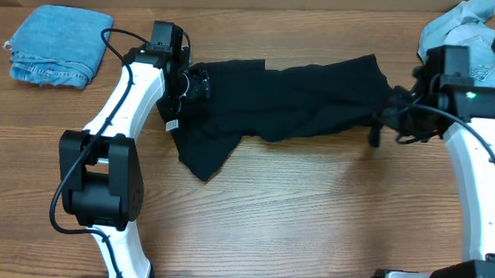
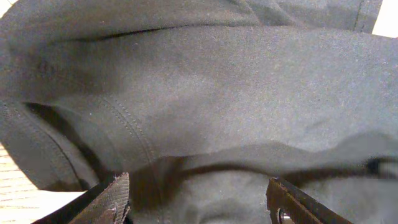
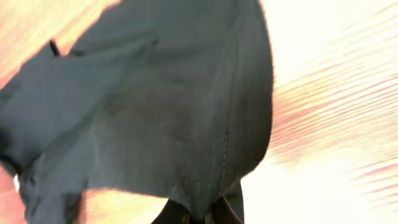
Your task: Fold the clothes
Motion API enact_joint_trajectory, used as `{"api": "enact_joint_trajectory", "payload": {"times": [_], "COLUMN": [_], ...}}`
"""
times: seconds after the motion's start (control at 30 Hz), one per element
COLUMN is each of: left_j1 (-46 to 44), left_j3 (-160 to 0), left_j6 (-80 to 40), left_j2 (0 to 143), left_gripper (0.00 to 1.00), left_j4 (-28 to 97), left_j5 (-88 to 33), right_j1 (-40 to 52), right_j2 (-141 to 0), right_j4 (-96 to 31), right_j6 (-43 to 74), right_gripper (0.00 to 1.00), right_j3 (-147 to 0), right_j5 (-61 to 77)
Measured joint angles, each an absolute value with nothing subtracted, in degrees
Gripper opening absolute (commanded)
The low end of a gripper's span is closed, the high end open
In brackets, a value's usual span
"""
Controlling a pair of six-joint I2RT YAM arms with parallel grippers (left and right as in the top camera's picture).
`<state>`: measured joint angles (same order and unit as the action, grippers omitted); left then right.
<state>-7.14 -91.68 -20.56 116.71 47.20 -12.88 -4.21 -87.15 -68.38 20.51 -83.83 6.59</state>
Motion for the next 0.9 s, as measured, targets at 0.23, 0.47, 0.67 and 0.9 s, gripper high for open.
{"api": "enact_joint_trajectory", "payload": {"times": [0.23, 0.47, 0.67, 0.9], "left_j1": [-7.14, -7.2, -8.82, -12.4], "left_j3": [-91.68, -91.68, -91.68, -91.68], "left_j6": [-20.56, -19.38, -17.3, -15.59], "left_j2": [116.71, 116.71, 116.71, 111.26], "left_gripper": [0.74, 0.69, 0.65, 0.65], "left_j4": [47.16, 48.99, 50.24, 52.82], "left_j5": [-12.88, -13.96, -15.07, -13.74], "right_j1": [-7.22, -10.68, -11.0, -11.0], "right_j2": [-87.15, -87.15, -87.15, -87.15], "right_j4": [-68.71, -68.01, -67.2, -66.24], "right_j6": [18.65, 18.15, 18.09, 18.65], "right_gripper": [0.04, 0.04, 0.04, 0.04], "right_j3": [-85.19, -85.19, -85.19, -85.19], "right_j5": [3.7, 11.31, 12.99, 13.32]}}
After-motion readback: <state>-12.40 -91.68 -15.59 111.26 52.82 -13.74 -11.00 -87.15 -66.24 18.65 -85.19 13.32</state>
